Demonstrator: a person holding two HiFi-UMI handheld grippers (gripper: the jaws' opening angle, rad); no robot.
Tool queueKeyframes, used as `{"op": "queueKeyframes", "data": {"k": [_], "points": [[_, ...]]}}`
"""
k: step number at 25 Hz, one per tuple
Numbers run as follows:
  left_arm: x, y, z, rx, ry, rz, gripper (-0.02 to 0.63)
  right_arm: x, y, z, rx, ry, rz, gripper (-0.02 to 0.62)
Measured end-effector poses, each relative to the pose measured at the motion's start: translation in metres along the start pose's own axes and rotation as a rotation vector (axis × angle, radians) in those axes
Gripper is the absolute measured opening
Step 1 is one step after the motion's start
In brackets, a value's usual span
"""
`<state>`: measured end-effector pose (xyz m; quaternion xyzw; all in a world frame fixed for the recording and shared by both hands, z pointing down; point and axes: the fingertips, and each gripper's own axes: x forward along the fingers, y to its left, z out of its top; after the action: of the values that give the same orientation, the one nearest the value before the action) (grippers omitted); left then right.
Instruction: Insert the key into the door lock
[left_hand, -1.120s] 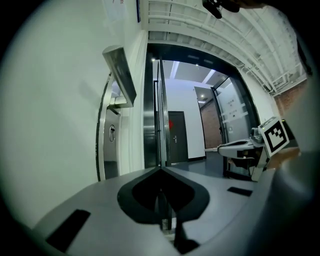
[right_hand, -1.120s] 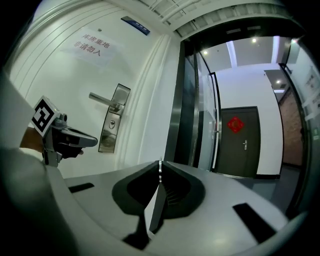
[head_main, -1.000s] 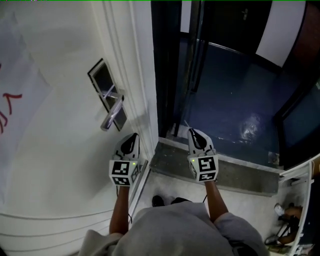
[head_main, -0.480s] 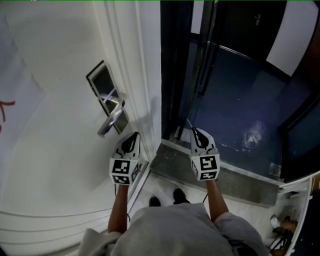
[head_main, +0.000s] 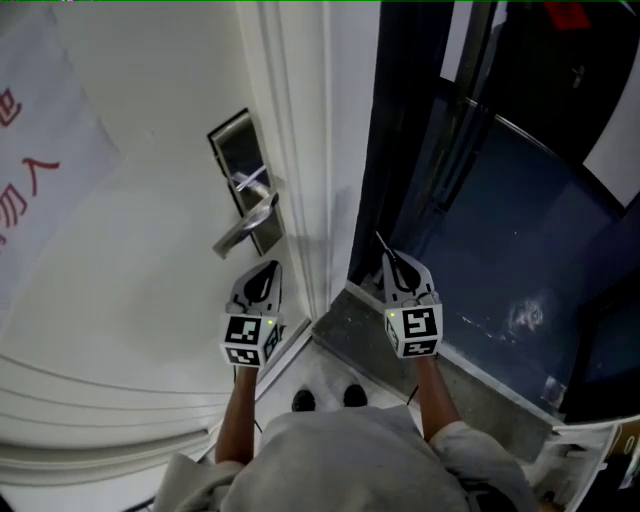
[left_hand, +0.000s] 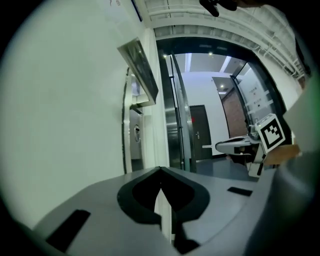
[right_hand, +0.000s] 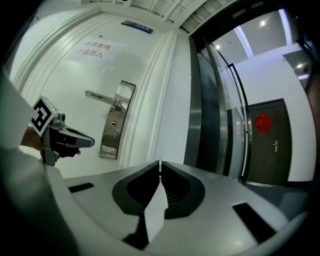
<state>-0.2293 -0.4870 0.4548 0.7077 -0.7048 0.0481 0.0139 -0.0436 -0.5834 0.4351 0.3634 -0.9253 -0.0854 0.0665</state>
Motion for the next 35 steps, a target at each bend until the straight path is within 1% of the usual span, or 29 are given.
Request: {"op": "queueKeyframes", "data": {"k": [6,11,13,16,19,23,25,28,31,33,35], "points": [[-0.042,0.043,0.001,-0.006,-0.001,0.164,0.017,0.036,0.058,0.023,-0.025,-0.057,0.180,0.029],[-0.093,0.076,0.001,-0.015,-0.002,0.330,0.017,0.060,0.113,0.045,-0.031,-0.112,0.344,0.029],[-0.109,0.085,-0.001,-0.017,0.003,0.372,0.017,0.063,0.128,0.051,-0.036,-0.126,0.383,0.029],[-0.126,0.094,-0.003,-0.020,0.010,0.414,0.017,0.065,0.144,0.058,-0.045,-0.144,0.423,0.029],[-0.138,0.098,-0.004,-0.022,0.008,0.441,0.017,0.067,0.155,0.062,-0.049,-0.158,0.448,0.030],[-0.145,0.099,-0.004,-0.021,0.004,0.452,0.017,0.069,0.160,0.068,-0.076,-0.170,0.460,0.029],[-0.145,0.100,-0.004,-0.024,0.003,0.450,0.017,0.070,0.159,0.072,-0.107,-0.181,0.457,0.029],[-0.143,0.100,-0.004,-0.031,-0.001,0.444,0.017,0.072,0.155,0.079,-0.181,-0.202,0.440,0.030],[-0.140,0.099,-0.004,-0.033,-0.005,0.435,0.017,0.073,0.153,0.084,-0.287,-0.227,0.421,0.031],[-0.137,0.097,-0.004,-0.034,-0.007,0.429,0.017,0.073,0.155,0.087,-0.407,-0.251,0.404,0.029],[-0.135,0.097,-0.003,-0.036,-0.011,0.422,0.017,0.073,0.158,0.089,-0.556,-0.273,0.381,0.029]]}}
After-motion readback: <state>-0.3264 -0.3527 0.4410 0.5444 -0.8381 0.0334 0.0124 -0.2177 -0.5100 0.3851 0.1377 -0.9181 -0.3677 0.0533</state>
